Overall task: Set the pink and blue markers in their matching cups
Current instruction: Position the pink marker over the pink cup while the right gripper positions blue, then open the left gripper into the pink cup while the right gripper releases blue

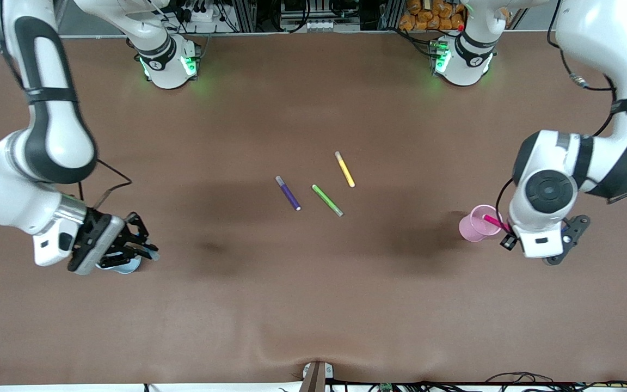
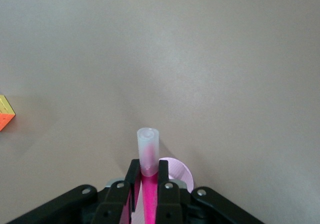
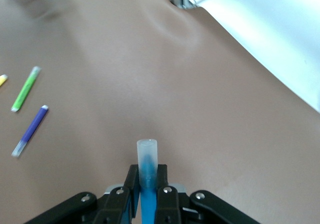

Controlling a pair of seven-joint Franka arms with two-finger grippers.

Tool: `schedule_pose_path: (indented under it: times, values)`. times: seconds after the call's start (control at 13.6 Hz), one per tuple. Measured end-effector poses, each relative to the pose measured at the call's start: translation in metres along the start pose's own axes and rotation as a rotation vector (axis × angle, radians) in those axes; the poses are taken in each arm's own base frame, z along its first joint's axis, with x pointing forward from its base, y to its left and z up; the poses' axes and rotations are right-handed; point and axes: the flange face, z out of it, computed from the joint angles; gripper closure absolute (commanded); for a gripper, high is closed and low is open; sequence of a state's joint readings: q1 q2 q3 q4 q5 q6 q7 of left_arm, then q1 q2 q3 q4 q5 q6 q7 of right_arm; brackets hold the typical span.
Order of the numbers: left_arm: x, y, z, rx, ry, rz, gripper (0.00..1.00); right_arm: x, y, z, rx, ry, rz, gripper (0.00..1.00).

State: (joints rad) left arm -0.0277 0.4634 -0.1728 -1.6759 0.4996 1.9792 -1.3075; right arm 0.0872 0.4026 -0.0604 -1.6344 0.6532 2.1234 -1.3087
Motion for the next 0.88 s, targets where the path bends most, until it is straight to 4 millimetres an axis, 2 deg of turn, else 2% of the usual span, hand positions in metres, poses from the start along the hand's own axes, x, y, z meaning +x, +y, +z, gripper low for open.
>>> schedule_pose_path:
  times: [0.37,0.88]
  values:
    - [-0.01,0.005,0.011,0.04,0.027,-0.027,1.0,-0.048,0.026,-0.026,0.055,0.091,-0.15,1.0]
    - [-0.034,0.018,0.038,0.107,0.048,-0.02,1.0,-0.111,0.072,-0.04,-0.009,0.202,-0.245,1.0]
